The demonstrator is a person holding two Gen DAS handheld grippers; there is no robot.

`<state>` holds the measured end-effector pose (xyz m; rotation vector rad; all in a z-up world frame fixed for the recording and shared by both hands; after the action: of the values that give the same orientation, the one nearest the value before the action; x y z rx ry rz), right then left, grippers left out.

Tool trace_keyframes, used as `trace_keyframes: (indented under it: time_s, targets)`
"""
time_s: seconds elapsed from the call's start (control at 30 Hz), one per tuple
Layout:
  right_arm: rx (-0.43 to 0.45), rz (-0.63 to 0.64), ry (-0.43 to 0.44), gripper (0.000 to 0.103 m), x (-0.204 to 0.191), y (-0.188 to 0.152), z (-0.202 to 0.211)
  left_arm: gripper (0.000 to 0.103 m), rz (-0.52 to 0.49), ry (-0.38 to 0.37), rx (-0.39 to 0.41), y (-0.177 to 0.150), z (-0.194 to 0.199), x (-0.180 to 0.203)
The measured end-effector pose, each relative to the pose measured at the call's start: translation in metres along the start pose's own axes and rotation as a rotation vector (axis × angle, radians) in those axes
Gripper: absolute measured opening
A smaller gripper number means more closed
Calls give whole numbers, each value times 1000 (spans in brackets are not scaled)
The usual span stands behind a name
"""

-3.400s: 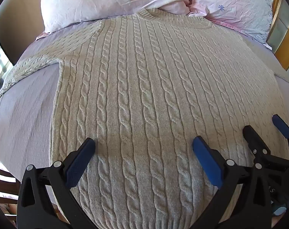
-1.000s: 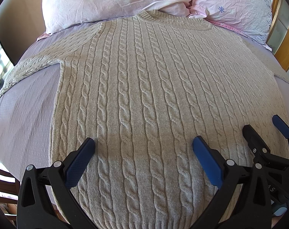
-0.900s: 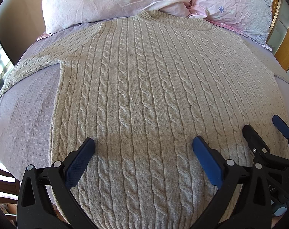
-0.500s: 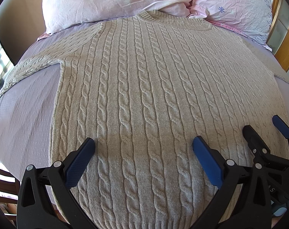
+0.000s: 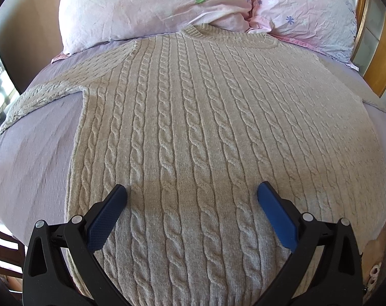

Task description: Fold small clothes

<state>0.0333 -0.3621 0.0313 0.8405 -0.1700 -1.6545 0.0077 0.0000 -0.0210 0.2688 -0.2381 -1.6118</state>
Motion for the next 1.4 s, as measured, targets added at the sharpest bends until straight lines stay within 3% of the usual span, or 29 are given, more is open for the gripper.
trace_keyframes:
  time_s: [0.07, 0.13, 0.17, 0.3, 0.43, 0.53, 0.57, 0.63, 0.67, 0.7, 0.77, 0.83, 0.9, 1.0, 1.07, 1.13, 1.17, 1.2, 1.27, 1.4]
  targets:
    - [108, -247, -8, 100, 78, 40, 27, 102, 4, 0, -1, 1, -1, 0]
    - [142, -416, -53, 80, 138, 64, 36, 102, 3, -2, 5, 1, -2, -1]
    - [142, -512, -70, 65, 172, 75, 36, 102, -2, -4, 12, 1, -3, -1]
    - [134, -753, -55, 60, 258, 98, 24, 102, -16, -13, 38, -2, -3, -1]
    - [126, -862, -64, 59, 292, 109, 7, 102, -15, -20, 88, -7, -1, -2]
    - [154, -864, -64, 56, 300, 119, 0, 102, -16, -20, 92, -7, 0, -1]
    - [159, -859, -70, 49, 303, 120, 0, 102, -13, -28, 95, -6, 0, -2]
    - [146, -850, -98, 19, 308, 123, -5, 102, 2, -62, 118, -6, 5, -7]
    - [138, -858, -103, 9, 313, 123, -8, 102, 20, -81, 145, -5, 10, -12]
    - [146, -862, -90, 9, 314, 123, -6, 102, 38, -89, 171, -4, 16, -18]
    - [184, -814, -114, 8, 297, 128, 4, 102, 90, -100, 227, 0, 29, -39]
    - [243, -648, -128, 7, 247, 145, 17, 102, 144, -112, 252, 5, 37, -67]
    - [270, -474, -74, 7, 180, 161, 22, 102, 184, -152, 244, 12, 39, -100]
    - [255, -186, 57, 7, 54, 167, 14, 102, 272, -376, 235, 20, 37, -152]
    - [178, 20, 162, 7, -38, 152, -8, 102, 364, -415, 251, 24, 37, -183]
    - [50, 193, 244, 13, -113, 126, -43, 102, 406, -383, 297, 26, 42, -209]
    - [-58, 286, 277, 21, -150, 107, -67, 102, 429, -350, 317, 28, 45, -224]
    - [-146, 344, 304, 36, -175, 90, -87, 102, 454, -320, 316, 31, 45, -237]
    - [-236, 396, 350, 46, -202, 66, -106, 102, 500, -291, 282, 40, 39, -266]
    - [-160, 336, 352, 70, -178, 74, -94, 102, 649, -318, 257, 47, 23, -325]
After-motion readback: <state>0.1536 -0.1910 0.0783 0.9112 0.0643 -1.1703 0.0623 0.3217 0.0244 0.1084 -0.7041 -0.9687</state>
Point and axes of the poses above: each gripper's, at about its wrist camera, not at the fingertips, and z roughly against the way its jaws point, x to its right, y to its top, the point moved 3 cm from there along -z, roughly the way its jaws point, and after that the axes turned 15 degrees about -x, right-handed, at the moved point
